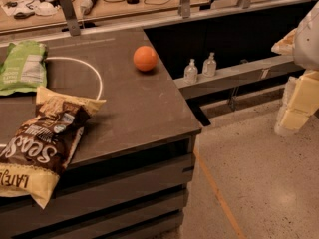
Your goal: Move orange near green rice chip bag
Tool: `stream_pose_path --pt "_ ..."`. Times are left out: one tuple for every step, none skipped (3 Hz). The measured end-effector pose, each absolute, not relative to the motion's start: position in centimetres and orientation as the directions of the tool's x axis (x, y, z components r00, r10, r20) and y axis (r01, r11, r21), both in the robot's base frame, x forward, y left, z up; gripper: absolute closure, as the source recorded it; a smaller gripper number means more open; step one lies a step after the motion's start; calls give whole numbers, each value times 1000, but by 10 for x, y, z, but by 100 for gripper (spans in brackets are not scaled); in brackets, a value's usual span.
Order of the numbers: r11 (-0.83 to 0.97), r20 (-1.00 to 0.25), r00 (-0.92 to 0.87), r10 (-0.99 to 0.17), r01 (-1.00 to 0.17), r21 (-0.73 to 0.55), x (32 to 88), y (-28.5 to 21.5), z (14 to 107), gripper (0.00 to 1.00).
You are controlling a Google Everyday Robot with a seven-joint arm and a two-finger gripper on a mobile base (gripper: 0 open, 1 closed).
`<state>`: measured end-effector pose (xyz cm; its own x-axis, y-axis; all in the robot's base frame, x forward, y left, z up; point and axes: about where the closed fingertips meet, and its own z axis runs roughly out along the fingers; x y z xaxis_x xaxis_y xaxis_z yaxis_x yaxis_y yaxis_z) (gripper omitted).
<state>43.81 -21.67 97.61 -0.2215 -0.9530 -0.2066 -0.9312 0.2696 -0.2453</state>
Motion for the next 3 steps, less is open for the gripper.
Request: stream_pose_path --pt "270 -207 -221 -953 -931 -246 438 -217 976 0" --pt "258 -269 -188 -945 -932 -254 464 -199 977 0" --pt "228 -340 -126 -932 -933 -278 507 -171 981 0"
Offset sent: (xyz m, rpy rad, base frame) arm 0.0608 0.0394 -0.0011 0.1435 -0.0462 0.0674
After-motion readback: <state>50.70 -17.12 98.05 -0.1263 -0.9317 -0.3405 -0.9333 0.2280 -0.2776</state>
